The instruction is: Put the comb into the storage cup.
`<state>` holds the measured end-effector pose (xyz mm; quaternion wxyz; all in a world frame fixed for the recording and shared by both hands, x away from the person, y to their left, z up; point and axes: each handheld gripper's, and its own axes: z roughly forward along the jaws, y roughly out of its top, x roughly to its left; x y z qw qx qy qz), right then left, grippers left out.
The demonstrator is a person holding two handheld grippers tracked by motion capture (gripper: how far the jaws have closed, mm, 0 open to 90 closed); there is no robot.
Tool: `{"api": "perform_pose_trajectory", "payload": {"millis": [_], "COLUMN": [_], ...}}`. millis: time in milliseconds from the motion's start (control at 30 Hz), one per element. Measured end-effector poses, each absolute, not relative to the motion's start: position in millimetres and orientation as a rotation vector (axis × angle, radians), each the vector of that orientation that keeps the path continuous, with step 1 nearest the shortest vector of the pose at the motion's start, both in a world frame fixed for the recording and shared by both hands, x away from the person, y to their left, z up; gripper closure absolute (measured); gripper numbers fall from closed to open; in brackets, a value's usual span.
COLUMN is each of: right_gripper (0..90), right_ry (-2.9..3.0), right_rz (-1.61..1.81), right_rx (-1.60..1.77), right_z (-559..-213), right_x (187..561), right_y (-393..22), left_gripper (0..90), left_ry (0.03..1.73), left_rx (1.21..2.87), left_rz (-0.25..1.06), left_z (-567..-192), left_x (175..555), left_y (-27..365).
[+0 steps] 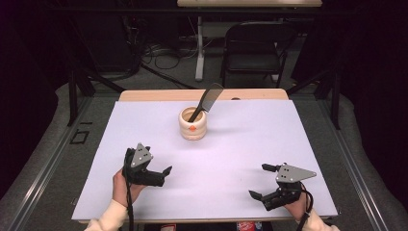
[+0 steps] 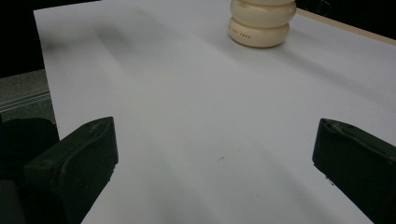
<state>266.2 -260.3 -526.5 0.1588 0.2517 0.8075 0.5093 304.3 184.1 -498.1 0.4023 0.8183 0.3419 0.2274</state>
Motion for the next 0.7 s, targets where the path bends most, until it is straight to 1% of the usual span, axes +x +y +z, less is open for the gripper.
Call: {"api": "perform_pose_trajectory", "payload": {"millis": [433, 700], "right_gripper": [0.0, 0.0], "right_ry": [2.310, 2.310], "right_rz": [1.452, 1.449], "right_rx": [0.719, 0.720], "right_z": [-526.9, -526.9], "right_x": [266.4, 266.3], "right_y": [-259.9, -259.9], "left_gripper": [0.0, 0.0], "left_ry": [0.871, 0.855], "left_rx": [2.066, 2.048], "left_rz": [0.579, 0.607], "left_z": [-508.0, -509.4], "left_x": [288.5, 277.6], "left_y": [193.7, 198.5]}}
